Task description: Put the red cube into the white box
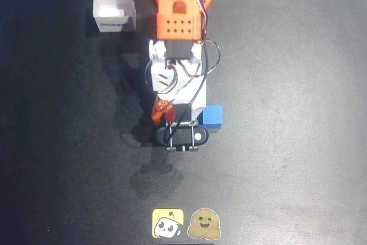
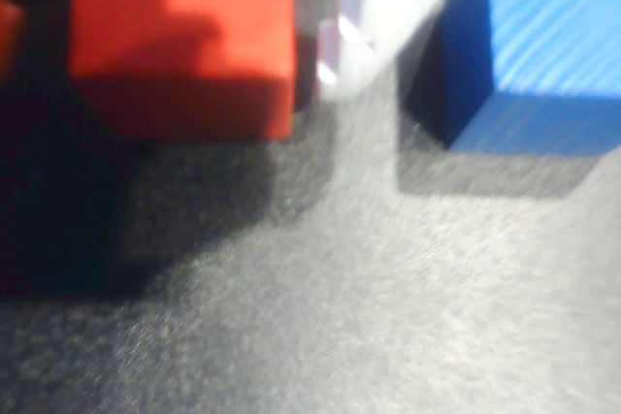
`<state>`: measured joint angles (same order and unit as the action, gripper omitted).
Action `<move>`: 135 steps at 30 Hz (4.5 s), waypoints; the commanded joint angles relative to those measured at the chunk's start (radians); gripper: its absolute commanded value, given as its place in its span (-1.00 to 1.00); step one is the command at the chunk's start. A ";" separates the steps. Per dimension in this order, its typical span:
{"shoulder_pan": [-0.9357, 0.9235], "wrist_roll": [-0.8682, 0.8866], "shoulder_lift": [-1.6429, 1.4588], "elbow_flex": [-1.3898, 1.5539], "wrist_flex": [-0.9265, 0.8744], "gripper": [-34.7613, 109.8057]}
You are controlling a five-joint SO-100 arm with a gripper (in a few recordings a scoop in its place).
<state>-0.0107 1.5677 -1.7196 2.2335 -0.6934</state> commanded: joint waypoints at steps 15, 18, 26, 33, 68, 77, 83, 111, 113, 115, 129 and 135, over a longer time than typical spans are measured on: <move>-0.020 0.057 -0.041 -0.153 -0.224 -0.52; -0.058 0.101 -0.129 -0.215 -0.376 -0.52; -0.364 0.120 -0.410 -0.210 -0.660 -0.52; -0.788 -0.031 -0.534 -0.207 -0.793 -0.52; -1.144 -0.164 -0.566 -0.178 -0.896 -0.29; -1.117 -0.163 -0.568 -0.173 -0.907 -0.27; -1.098 -0.169 -0.569 -0.178 -0.905 -0.44; -0.005 -0.163 -0.911 0.270 -0.333 -0.52; -0.005 -0.172 -0.989 0.327 -0.370 -0.52; -0.005 -0.175 -1.060 0.376 -0.400 -0.52; -0.006 -0.124 -1.477 0.719 -0.537 -0.52; -0.032 -0.052 -1.471 0.721 -0.600 -0.52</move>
<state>-0.0230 1.4818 -3.1937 2.9590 -1.2793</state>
